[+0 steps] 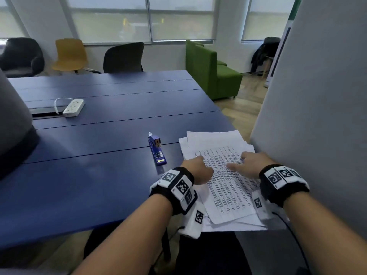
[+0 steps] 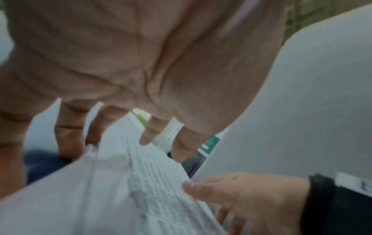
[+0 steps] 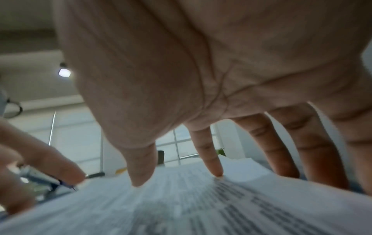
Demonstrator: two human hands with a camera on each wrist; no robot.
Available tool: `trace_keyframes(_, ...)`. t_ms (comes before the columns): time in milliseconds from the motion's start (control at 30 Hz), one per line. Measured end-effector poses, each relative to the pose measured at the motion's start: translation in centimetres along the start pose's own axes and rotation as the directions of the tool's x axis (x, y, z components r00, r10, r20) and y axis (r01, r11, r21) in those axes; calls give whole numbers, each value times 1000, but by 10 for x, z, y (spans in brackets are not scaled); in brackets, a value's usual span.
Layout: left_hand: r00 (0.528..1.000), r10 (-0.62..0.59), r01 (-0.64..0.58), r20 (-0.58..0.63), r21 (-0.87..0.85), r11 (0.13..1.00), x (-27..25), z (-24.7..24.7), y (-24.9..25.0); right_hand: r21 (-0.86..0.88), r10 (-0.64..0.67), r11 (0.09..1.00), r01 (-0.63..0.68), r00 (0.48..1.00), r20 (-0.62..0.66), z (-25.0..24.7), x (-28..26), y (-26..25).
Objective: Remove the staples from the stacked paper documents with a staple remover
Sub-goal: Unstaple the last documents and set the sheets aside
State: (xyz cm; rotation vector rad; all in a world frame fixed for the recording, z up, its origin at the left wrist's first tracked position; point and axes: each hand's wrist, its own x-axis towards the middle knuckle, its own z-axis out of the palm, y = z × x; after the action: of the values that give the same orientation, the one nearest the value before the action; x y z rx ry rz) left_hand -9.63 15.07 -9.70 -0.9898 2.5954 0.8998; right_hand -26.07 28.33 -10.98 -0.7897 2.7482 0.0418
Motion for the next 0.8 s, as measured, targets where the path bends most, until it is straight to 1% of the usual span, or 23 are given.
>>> trace_keyframes(167,999,-40,39,-9,-37,999,-3,3,16,6,-21,1000,21,999,-49,7,-14,0)
trace_keyframes(233,998,-57,57,-2,-51,997,-3,5,19,18,-28,999,29,999,-47,5,-19,4)
trace_keyframes(400,988,-153,147,-38,-115,982,-2,-1,17,19,-48,999,49,998,-42,-2,-23,7)
trace_keyframes(467,985,-171,168,-18,-110,980,1,3,19,19,-52,998,53,998,-34,-5,-24,6)
trace_keyframes(533,981,-192,190,-11,-69,979,6,11,21,11,-54,998,54,998,-36,-8,-24,6)
trace_keyframes(600,973,-230,228,-32,-38,973,10,18,21,23,-62,998,62,998,-29,-8,-23,5)
trace_keyframes(667,958,-281,278,-52,-58,959,13,24,21,39,-66,997,67,998,-24,-8,-23,5)
trace_keyframes(733,951,-301,295,-65,-93,951,14,25,20,43,-67,997,69,997,-30,-6,-23,5)
trace_keyframes(800,952,-294,284,-83,-110,952,13,20,18,37,-76,996,77,997,-34,-6,-24,5)
